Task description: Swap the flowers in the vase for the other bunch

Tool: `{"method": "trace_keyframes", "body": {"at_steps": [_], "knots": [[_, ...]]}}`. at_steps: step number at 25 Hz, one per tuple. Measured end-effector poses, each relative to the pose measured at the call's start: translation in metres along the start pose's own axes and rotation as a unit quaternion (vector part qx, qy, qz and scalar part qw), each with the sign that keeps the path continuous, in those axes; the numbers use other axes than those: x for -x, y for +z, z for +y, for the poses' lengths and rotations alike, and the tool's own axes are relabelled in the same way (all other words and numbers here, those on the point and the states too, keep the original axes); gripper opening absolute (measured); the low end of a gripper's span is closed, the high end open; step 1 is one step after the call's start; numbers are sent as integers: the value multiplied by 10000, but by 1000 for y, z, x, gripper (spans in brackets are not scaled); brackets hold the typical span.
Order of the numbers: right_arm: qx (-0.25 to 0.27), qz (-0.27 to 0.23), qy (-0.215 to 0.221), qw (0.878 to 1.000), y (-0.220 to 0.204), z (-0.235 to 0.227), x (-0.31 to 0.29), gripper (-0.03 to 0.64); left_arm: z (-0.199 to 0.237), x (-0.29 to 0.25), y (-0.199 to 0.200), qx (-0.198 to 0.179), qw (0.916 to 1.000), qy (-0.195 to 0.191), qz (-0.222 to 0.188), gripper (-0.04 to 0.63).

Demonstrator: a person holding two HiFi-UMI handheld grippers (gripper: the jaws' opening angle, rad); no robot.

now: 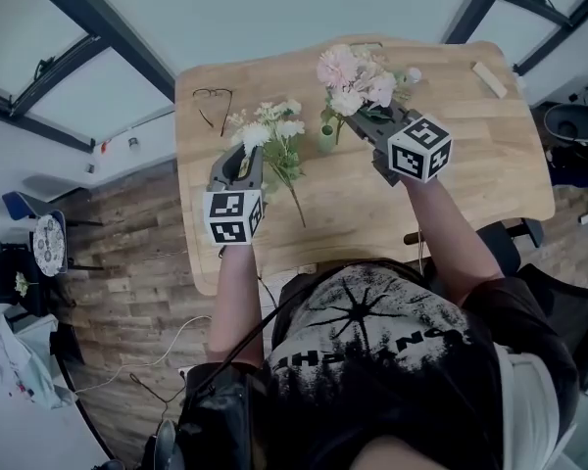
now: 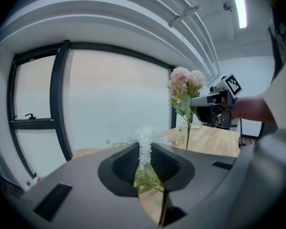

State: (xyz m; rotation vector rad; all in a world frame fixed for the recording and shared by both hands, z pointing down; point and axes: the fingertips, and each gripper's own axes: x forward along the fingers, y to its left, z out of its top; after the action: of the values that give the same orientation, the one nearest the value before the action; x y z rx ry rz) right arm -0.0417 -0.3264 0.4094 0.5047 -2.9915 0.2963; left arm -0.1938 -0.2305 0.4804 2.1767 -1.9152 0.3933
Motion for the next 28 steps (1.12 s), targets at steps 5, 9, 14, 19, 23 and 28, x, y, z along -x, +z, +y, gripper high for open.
{"method": "trace_keyframes", "body": {"at_steps": [5,9,14,19,23,28], "knots": [[23,23,30,10000,1,-7,-13,57,-2,2,-19,170,9997,15,161,80],[42,71,39,10000,-1,-15,-23,57,0,1,-30,278,9993,20,264,80],[41,140,93,9999,-7,-21,-35,57,3,-3,-38,346,9988,15,357,80],[-33,209,131,9997,-18,-25,-42,57,2,-8,-45,374,9983,13,454,80],[-101,270,171,9994,-31,-28,-47,57,4,-12,-48,408,9979,0,506,80],[-99,292,276,9991,-50,-28,-50,57,-2,-15,-56,461,9972,-78,588,80]]}}
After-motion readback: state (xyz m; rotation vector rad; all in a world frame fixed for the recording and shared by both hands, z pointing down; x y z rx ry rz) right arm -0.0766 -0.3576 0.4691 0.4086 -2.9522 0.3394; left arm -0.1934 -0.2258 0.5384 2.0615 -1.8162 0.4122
